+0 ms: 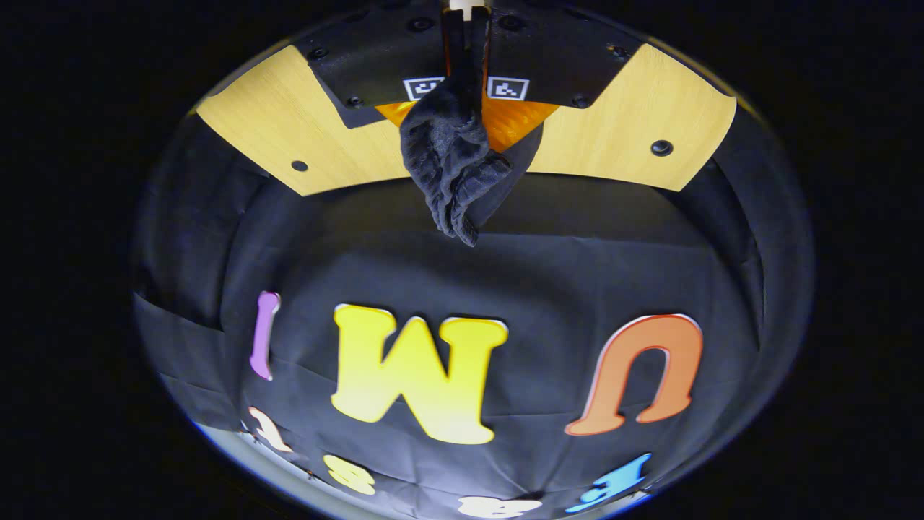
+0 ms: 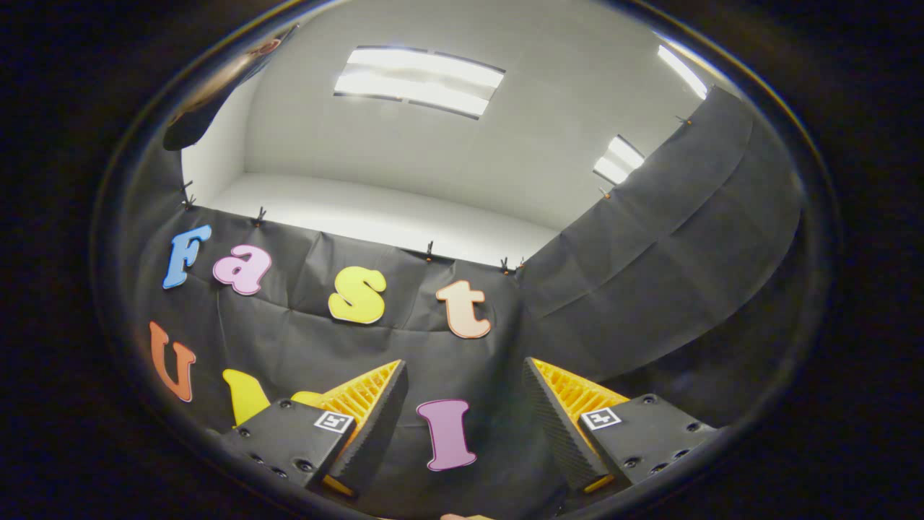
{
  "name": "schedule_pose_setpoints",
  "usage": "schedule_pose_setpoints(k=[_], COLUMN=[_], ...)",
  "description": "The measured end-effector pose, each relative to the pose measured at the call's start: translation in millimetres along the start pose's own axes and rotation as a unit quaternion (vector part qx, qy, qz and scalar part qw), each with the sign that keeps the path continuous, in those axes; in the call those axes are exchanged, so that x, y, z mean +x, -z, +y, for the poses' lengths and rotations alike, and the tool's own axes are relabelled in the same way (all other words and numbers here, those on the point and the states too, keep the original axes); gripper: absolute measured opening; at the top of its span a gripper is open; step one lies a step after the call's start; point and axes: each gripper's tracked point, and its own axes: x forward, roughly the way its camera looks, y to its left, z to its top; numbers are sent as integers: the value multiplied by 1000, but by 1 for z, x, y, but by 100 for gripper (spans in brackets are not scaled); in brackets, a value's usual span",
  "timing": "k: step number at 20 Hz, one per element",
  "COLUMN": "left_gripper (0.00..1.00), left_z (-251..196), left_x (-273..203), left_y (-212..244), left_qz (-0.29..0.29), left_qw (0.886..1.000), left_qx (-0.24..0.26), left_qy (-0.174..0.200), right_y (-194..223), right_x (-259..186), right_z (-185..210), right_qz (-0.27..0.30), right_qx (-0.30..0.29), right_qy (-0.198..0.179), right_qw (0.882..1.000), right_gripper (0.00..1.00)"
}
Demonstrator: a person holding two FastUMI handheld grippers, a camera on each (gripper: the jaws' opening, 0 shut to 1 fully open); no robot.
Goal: Grasp the waist and the cuffs of the jeans and fold them to make the two legs overlap; first hold the waist and fold one-third of the jeans toward the cuffs, then hold the cuffs and fold the remaining one-third in the same direction to finish folding.
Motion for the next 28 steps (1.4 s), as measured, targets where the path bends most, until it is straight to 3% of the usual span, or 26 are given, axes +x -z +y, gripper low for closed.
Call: schedule_pose_setpoints(k=[1,2,6,8,9,11,14,19,22,23,25,27,28], left_gripper=[12,12,12,12,12,12,12,12,13,16,21,34,38], left_z=[-12,-21,-56,-72,-79,-89,-100,-105,-108,-108,-109,-109,-108], left_x=[3,6,21,22,28,33,34,41,44,43,43,46,45], left_y=[6,12,54,75,89,124,158,174,192,199,203,207,206], left_qz=[6,12,48,70,83,114,146,162,184,190,194,193,193], left_qw=[1000,1000,994,989,985,976,966,957,946,941,936,936,938], left_qx=[10,21,79,112,131,165,196,222,250,259,272,271,266], left_qy=[10,18,51,68,74,83,90,90,99,103,112,112,110], right_y=[-1,-2,-4,-7,-7,-6,-1,11,17,18,18,15,15], right_x=[-1,0,-3,-3,-4,-5,-7,-7,-4,-5,-5,-6,-7], right_z=[-5,-7,-23,-33,-36,-43,-54,-59,-57,-54,-51,-47,-46], right_qz=[1,1,1,-1,-2,0,7,20,27,27,22,20,20], right_qx=[1,-1,-15,-26,-30,-34,-38,-30,-26,-29,-43,-47,-47], right_qy=[2,3,15,21,25,31,39,47,46,43,37,28,25], right_qw=[1000,1000,1000,999,999,999,998,998,998,998,998,998,998], right_gripper=[98,93,98,98,93,98,98,98,98,93,98,98,93])
